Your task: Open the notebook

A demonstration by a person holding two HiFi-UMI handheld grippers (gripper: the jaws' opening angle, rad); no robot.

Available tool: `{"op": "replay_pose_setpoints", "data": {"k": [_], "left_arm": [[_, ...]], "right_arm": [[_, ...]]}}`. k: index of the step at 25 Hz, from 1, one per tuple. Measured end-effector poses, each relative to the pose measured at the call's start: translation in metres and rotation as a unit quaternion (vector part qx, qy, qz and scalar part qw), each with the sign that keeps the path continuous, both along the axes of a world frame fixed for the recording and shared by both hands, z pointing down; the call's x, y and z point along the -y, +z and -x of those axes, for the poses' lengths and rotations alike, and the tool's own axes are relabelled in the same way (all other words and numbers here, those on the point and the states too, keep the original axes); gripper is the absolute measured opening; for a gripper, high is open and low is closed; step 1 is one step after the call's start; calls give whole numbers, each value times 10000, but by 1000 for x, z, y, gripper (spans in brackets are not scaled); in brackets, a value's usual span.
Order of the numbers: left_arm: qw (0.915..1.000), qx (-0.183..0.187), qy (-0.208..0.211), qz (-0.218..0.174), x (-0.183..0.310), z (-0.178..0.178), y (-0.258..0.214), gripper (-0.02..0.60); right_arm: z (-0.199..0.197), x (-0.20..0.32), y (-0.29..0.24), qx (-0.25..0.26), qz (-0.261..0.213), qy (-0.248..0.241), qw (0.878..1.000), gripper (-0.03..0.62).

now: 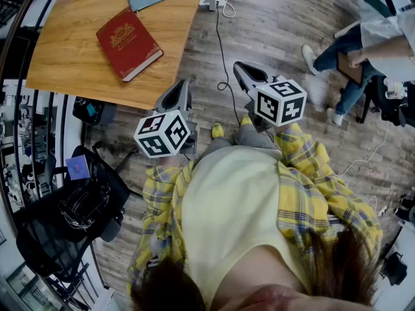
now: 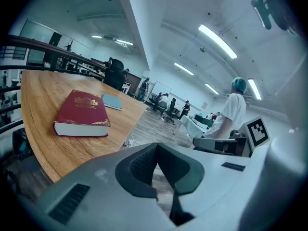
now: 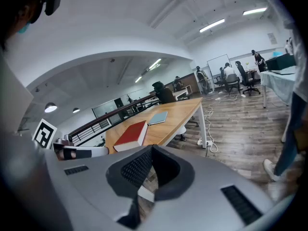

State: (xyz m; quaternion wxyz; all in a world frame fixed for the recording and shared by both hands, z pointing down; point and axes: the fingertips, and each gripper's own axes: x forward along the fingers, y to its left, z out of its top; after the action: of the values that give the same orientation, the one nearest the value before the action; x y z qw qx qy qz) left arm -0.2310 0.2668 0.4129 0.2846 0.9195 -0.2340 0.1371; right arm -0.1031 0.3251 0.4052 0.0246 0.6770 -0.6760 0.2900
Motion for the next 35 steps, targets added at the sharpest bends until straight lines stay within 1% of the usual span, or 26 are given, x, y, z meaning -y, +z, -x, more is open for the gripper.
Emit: {"op": "replay_pose_setpoints", "data": {"k": [4, 7, 10, 16, 18, 20, 22, 23, 26, 28, 32, 35], "left_arm": [[9999, 10, 115, -77, 0, -2, 3, 9], [9999, 42, 95, -71, 1, -2, 7, 9], [10000, 52, -9, -38, 5, -4, 9, 9], [9993, -28, -352, -74, 24, -12, 12, 9], [9989, 0, -424, -182, 29, -23, 11, 9], [9980, 110, -486, -382, 37, -38, 10, 9], [9972, 200, -541, -481, 47, -54, 11, 9], [9971, 184, -575, -458, 52, -63, 11, 9], [9976, -20, -630, -288, 64, -88, 10, 9], [9975, -71, -649, -258, 72, -104, 9, 9], [9968, 8, -757, -277, 83, -130, 8, 9], [9956, 102, -901, -229, 88, -143, 9, 9]], "right_arm": [[-1, 4, 1, -49, 1, 39, 10000, 64], [-3, 7, 2, -27, -22, 36, 10000, 64], [-11, 14, 3, 62, -38, 15, 10000, 64], [-37, 41, 12, 121, 10, -129, 9998, 64], [-49, 49, 13, 79, 38, -241, 9997, 64], [-62, 59, 13, 36, 45, -380, 9993, 64], [-75, 72, 13, 29, 29, -520, 9986, 64], [-82, 78, 13, 42, 20, -582, 9983, 64], [-104, 91, 13, 142, -6, -720, 9973, 64], [-119, 99, 12, 188, -13, -795, 9967, 64], [-145, 114, 15, 241, 3, -956, 9951, 64], [-158, 121, 17, 346, -16, -1095, 9934, 64]]}}
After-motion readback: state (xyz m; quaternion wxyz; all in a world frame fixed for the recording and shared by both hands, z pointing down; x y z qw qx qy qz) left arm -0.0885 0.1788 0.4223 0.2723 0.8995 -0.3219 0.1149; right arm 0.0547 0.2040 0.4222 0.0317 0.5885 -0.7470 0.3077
